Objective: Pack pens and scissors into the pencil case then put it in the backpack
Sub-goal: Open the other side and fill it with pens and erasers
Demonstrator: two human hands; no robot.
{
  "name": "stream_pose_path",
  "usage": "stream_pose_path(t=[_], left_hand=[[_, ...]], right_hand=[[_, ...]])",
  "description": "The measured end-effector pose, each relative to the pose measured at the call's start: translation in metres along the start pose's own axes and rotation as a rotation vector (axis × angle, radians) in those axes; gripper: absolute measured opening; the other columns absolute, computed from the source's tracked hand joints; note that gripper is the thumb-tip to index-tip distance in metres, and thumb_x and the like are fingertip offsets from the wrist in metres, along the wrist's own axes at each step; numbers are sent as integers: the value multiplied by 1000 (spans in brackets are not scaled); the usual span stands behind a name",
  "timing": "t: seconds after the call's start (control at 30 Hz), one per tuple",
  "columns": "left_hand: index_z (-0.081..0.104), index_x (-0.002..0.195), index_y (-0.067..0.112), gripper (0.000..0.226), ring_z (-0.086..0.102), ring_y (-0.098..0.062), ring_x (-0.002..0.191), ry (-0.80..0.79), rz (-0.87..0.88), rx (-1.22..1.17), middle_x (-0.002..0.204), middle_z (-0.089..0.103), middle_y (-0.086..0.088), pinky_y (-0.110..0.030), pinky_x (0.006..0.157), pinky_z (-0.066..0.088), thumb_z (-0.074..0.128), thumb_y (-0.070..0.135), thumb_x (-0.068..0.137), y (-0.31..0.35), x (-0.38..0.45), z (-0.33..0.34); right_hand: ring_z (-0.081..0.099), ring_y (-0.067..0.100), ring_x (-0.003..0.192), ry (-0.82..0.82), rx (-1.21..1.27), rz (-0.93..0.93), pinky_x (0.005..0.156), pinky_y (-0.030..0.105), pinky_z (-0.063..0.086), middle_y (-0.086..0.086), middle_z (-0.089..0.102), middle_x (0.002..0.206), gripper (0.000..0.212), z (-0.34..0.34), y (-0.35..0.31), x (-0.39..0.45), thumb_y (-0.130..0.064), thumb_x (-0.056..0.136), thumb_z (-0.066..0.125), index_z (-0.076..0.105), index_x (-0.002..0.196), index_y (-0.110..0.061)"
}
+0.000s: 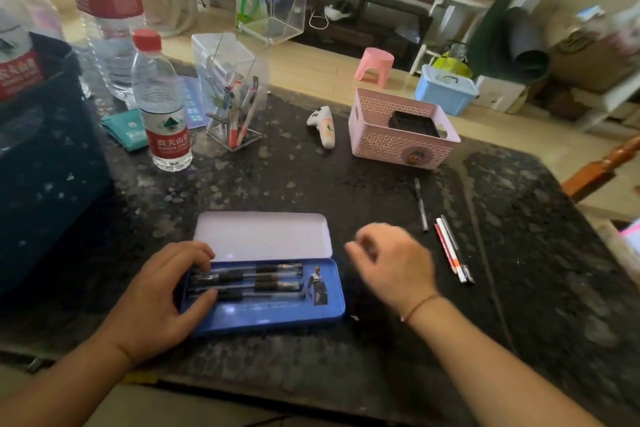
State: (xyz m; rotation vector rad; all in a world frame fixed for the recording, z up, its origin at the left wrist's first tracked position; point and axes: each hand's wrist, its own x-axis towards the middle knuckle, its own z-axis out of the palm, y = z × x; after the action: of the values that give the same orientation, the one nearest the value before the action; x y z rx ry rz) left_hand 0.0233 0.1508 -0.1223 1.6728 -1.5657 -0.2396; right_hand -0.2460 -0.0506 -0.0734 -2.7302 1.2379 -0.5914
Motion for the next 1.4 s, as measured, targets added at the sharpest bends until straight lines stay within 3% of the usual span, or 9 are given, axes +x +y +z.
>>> stream_pose_path(t=[0.13, 0.3, 0.47, 0.63, 0.8, 0.9, 1.13, 1.3, 1.4], left_hand=[[52, 93, 34, 21, 56, -7, 110, -18, 0, 27, 113, 58, 13, -18, 96, 41, 61, 41, 76, 1, 0, -1], [49, 97, 40, 20, 57, -8, 105, -16, -19, 48, 109, 56, 12, -25, 92, 45, 59, 42, 80, 3, 0, -1], [49, 100, 37, 23, 56, -10, 104, -20, -20, 70, 109, 56, 12, -26, 94, 44, 60, 37, 80, 3, -2, -1], [51, 98, 32, 19, 54, -8, 103, -33, -8, 94, 108, 57, 11, -16, 96, 38, 59, 36, 82, 2, -1, -2], [55, 93, 30, 9, 54, -4, 108, -16, -16, 55, 110, 56, 13, -20, 95, 42, 51, 32, 86, 1, -3, -1], [56, 93, 26, 14, 55, -5, 108, 15, -19, -3, 110, 56, 12, -22, 93, 43, 43, 25, 88, 0, -4, -1], [54, 94, 31, 21, 54, -1, 108, -39, -8, 30, 117, 54, 18, -11, 93, 40, 60, 43, 77, 4, -1, -3], [56, 85, 29, 18, 56, -7, 107, -24, 17, 53, 113, 57, 14, -20, 92, 44, 61, 43, 76, 4, 0, -2], [54, 80, 31, 15, 56, -7, 108, -16, 14, 69, 115, 55, 19, -24, 89, 47, 59, 45, 77, 4, 0, -2]], right_hand=[[64, 27, 88, -118, -220, 541, 64, 31, 44, 1, 68, 92, 23, -19, 82, 24, -49, 85, 53, 61, 89, -28], [65, 29, 83, -223, -533, 660, 64, 32, 49, 7, 68, 91, 40, -2, 112, 58, -54, 87, 48, 67, 96, -20], [63, 31, 83, -160, -363, 738, 61, 32, 44, 10, 68, 91, 31, 9, 104, 66, -41, 89, 52, 70, 95, -18], [65, 26, 72, 46, 51, 103, 59, 36, 52, -2, 71, 79, 20, 5, 33, 12, -41, 87, 56, 67, 82, -25], [60, 8, 60, -77, -34, -380, 50, 21, 47, -11, 66, 73, 23, 8, -33, -37, -45, 88, 49, 66, 83, -30], [55, 5, 54, -107, -124, -479, 48, 15, 33, -12, 64, 68, 25, 8, -46, -41, -45, 86, 46, 65, 80, -30], [60, 13, 58, -134, -36, -401, 47, 26, 48, -8, 66, 67, 34, 12, -63, -32, -55, 83, 49, 66, 78, -25], [67, 23, 75, 51, -109, 111, 60, 33, 52, -3, 70, 82, 25, -28, 18, -7, -49, 83, 57, 69, 89, -27], [64, 30, 90, -131, -192, 620, 73, 34, 49, 3, 69, 96, 27, -46, 99, -6, -43, 81, 63, 67, 99, -23]])
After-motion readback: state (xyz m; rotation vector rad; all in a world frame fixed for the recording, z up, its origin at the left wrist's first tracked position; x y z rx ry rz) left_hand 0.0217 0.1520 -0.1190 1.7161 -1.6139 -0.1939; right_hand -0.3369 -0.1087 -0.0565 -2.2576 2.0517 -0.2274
